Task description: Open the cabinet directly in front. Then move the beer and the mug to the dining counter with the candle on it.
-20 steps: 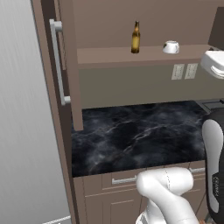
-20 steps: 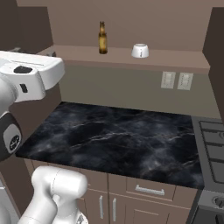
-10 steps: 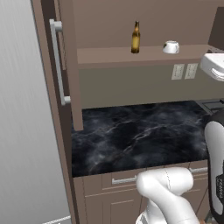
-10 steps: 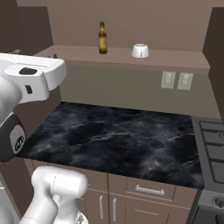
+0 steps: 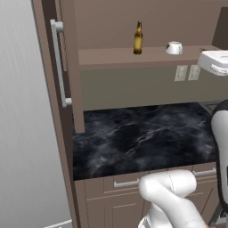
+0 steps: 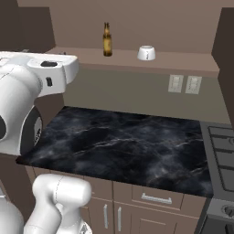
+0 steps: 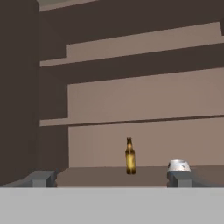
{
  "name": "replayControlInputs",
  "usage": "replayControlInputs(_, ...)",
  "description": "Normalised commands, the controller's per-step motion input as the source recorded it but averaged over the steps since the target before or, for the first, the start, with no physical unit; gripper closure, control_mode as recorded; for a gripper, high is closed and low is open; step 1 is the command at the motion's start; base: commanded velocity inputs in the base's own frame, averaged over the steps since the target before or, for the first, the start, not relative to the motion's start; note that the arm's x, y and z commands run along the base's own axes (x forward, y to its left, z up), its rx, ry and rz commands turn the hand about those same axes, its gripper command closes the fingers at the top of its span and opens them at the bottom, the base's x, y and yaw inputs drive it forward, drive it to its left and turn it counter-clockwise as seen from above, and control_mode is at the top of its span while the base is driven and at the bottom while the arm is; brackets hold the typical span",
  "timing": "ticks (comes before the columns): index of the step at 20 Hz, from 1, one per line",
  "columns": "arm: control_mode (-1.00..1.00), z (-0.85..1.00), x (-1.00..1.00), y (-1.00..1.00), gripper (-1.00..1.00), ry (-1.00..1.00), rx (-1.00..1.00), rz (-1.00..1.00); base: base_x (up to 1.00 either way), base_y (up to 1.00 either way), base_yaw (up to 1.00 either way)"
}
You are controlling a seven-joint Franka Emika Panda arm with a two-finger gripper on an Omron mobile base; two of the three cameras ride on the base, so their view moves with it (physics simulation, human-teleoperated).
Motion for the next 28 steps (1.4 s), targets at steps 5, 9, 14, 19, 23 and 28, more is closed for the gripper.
replayControlInputs(5, -1.00, 0.00, 0.24, 0.19, -1.00, 0.02, 0.00, 0.03, 0.00, 0.00, 0.00)
replayControlInputs(9, -1.00, 0.00, 0.18, 0.24, -1.00, 0.01, -0.02, 0.00, 0.00, 0.00, 0.00)
replayControlInputs(14, -1.00, -0.01, 0.15, 0.14, -1.00, 0.00, -0.02, 0.00, 0.00, 0.00, 0.00)
replayControlInputs(19, -1.00, 0.00, 0.18, 0.00, -1.00, 0.00, 0.00, 0.00, 0.00, 0.00, 0.00)
replayControlInputs(23, -1.00, 0.00, 0.24, 0.00, -1.00, 0.00, 0.00, 0.00, 0.00, 0.00, 0.00)
replayControlInputs(28, -1.00, 0.00, 0.16, 0.00, -1.00, 0.03, -0.01, 0.00, 0.00, 0.00, 0.00)
